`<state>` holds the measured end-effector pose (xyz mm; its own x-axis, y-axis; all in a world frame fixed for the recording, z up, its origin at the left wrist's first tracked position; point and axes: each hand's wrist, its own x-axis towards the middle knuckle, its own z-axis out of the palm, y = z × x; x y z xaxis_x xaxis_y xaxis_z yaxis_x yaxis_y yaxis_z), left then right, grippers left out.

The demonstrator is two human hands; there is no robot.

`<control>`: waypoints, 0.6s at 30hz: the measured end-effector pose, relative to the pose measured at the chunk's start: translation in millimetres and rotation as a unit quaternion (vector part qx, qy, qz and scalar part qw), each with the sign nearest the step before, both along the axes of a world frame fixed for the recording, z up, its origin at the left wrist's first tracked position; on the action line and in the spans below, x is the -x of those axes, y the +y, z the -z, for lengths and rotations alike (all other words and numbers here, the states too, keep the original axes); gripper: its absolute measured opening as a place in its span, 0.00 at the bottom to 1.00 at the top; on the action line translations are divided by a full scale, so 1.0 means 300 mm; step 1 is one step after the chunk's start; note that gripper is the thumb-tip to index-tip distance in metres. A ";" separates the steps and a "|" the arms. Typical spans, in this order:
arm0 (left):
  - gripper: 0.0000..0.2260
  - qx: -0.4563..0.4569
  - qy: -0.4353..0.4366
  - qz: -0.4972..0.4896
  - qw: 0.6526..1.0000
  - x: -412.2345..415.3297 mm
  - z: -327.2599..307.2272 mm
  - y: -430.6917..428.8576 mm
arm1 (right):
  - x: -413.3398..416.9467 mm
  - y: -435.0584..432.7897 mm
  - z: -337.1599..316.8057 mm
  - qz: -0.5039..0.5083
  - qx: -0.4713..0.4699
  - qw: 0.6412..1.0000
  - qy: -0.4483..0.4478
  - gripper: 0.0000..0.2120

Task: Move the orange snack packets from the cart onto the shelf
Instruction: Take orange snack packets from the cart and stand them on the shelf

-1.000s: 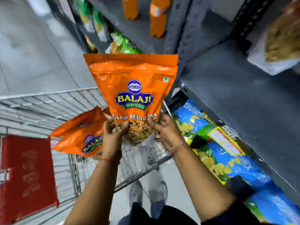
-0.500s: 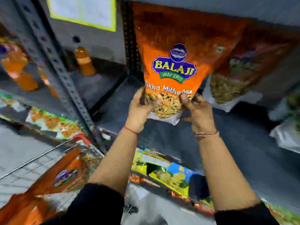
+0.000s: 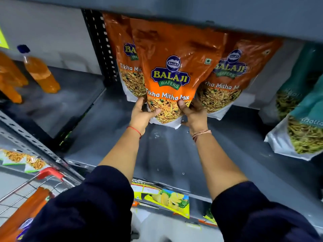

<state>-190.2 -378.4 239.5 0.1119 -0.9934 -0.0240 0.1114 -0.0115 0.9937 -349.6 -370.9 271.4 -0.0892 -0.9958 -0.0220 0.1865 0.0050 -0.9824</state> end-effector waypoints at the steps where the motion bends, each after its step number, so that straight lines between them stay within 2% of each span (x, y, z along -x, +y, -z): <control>1: 0.32 0.005 -0.002 -0.001 1.000 0.003 0.000 -0.003 | -0.004 0.000 0.000 0.004 0.000 1.000 -0.005 0.07; 4: 0.33 0.011 -0.030 0.000 0.999 0.011 -0.003 -0.001 | -0.013 0.018 -0.016 0.010 -0.007 1.000 -0.013 0.12; 6: 0.33 0.006 -0.052 -0.001 0.999 0.013 0.000 0.013 | -0.028 0.038 0.005 0.037 0.001 0.999 0.001 0.21; 8: 0.31 0.006 -0.074 -0.063 0.995 -0.006 0.001 0.083 | -0.068 0.095 0.070 0.082 -0.003 0.997 0.016 0.33; 9: 0.29 0.014 -0.083 -0.119 0.989 -0.031 0.007 0.147 | -0.104 0.150 0.108 0.098 -0.004 0.995 0.035 0.35; 10: 0.27 0.028 -0.097 -0.173 0.980 -0.053 0.020 0.217 | -0.140 0.215 0.135 0.108 0.009 0.990 0.091 0.37; 12: 0.22 0.067 -0.137 -0.260 0.954 -0.126 0.060 0.399 | -0.228 0.346 0.188 0.076 0.111 0.954 0.269 0.38; 14: 0.24 0.086 -0.190 -0.331 0.920 -0.216 0.119 0.580 | -0.334 0.436 0.224 0.003 0.229 0.898 0.376 0.36; 17: 0.26 0.040 -0.291 -0.402 0.867 -0.347 0.246 0.815 | -0.522 0.561 0.260 -0.127 0.343 0.837 0.406 0.33; 18: 0.24 0.013 -0.297 -0.414 0.860 -0.380 0.286 0.886 | -0.581 0.602 0.287 -0.184 0.357 0.822 0.405 0.33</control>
